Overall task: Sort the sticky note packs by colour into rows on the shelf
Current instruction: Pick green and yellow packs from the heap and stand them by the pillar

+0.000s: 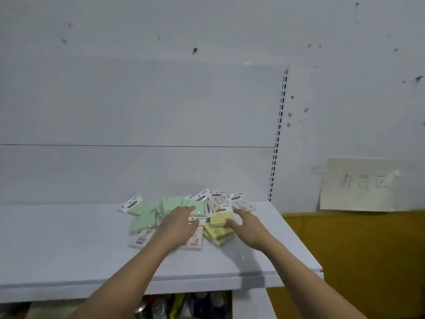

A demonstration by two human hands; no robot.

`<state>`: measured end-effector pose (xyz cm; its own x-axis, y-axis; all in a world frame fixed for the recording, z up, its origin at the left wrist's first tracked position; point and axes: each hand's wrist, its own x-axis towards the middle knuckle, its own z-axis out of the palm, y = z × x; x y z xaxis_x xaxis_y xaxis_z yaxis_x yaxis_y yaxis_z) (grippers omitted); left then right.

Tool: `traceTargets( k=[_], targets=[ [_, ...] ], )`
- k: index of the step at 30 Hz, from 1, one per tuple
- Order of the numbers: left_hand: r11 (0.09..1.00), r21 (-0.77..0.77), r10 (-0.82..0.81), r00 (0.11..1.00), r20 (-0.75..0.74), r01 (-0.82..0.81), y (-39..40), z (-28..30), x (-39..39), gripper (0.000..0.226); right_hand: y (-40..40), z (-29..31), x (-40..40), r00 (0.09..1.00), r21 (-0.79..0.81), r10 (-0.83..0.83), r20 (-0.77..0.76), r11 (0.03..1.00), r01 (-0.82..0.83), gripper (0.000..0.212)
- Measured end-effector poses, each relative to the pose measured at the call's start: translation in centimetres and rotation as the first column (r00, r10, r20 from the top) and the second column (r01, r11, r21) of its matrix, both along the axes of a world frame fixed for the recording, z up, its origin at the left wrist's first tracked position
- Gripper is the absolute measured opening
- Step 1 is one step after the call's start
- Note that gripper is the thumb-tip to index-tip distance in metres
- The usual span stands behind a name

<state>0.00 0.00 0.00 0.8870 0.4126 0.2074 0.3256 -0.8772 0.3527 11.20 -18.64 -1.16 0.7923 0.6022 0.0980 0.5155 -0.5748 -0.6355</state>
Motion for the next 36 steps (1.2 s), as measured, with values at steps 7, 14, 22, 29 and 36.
traceTargets(
  k=[7, 14, 22, 29, 36],
  targets=[
    [0.992, 0.090, -0.087, 0.995, -0.045, 0.091, 4.6, -0.5, 5.4, 0.060, 3.5, -1.3, 3.7, 0.954, 0.052, -0.259, -0.151, 0.962, 0.269, 0.051],
    [0.968, 0.187, -0.116, 0.957, -0.267, 0.170, 7.0, -1.7, 9.0, 0.071, 4.9, -2.8, 6.7, 0.895, 0.121, -0.291, -0.338, 0.930, 0.348, 0.040],
    [0.961, 0.272, -0.065, 0.996, 0.064, 0.045, 7.1, -0.5, 9.8, 0.031, 5.0, -1.4, 8.5, 0.857, 0.200, -0.190, -0.479, 0.927, 0.317, 0.027],
    [0.809, -0.585, 0.170, 0.929, 0.330, 0.060, 6.1, 3.0, 8.3, 0.018, 3.0, 0.8, 9.2, 0.885, 0.383, -0.085, -0.457, 0.879, 0.282, 0.017],
    [0.223, -0.946, 0.462, 0.829, 0.314, 0.234, 4.1, 3.5, 3.9, 0.018, 3.7, 1.7, 7.0, 0.840, 0.551, 0.152, -0.520, 0.811, 0.194, 0.011]
  ],
)
